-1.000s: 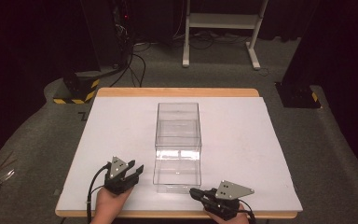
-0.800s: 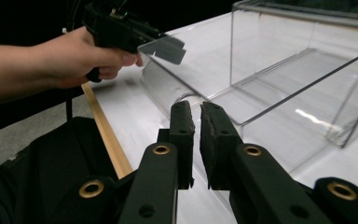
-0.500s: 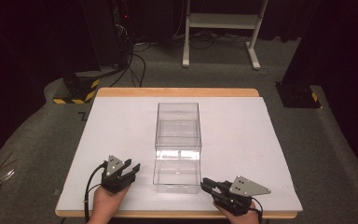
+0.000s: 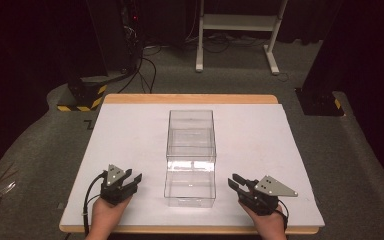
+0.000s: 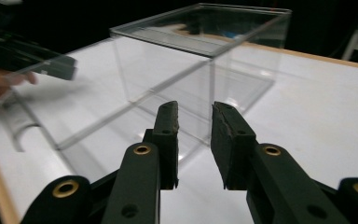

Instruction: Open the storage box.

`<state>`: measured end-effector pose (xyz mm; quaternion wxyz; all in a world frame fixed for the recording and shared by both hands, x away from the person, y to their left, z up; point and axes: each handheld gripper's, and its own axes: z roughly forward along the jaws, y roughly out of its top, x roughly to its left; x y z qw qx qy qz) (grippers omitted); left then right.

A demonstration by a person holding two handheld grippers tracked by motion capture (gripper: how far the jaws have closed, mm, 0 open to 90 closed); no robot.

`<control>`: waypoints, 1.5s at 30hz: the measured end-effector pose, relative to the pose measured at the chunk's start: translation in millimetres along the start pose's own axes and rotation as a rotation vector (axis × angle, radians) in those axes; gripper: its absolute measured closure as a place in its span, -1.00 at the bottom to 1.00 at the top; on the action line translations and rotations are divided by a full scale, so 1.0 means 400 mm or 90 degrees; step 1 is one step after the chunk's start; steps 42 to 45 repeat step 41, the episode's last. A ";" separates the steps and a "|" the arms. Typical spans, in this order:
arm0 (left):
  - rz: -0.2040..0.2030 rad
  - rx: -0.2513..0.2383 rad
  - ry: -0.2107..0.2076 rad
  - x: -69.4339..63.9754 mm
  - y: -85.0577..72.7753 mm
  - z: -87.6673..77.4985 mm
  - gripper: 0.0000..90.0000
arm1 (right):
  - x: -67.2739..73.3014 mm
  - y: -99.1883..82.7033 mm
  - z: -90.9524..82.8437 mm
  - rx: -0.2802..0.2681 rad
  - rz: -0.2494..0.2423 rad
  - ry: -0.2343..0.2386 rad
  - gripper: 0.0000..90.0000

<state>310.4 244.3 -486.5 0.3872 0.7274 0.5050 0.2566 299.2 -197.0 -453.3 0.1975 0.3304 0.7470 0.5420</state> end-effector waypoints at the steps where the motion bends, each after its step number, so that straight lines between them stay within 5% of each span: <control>1: 0.001 0.001 0.005 0.008 0.000 -0.001 0.21 | -0.008 -0.002 0.001 0.003 0.000 -0.013 0.58; 16: -0.025 0.039 0.086 0.141 -0.021 -0.016 0.11 | -0.144 -0.052 -0.007 0.074 0.036 -0.178 0.39; 25: -0.013 0.082 0.096 0.155 -0.041 0.012 0.02 | -0.197 -0.093 -0.008 0.157 0.048 -0.268 0.12; 34: -0.041 0.071 0.100 0.161 -0.050 0.014 -0.11 | -0.213 -0.109 0.003 0.200 0.076 -0.275 -0.08; 45: -0.045 0.070 0.100 0.161 -0.051 0.014 -0.13 | -0.204 -0.109 0.019 0.232 0.046 -0.295 -0.12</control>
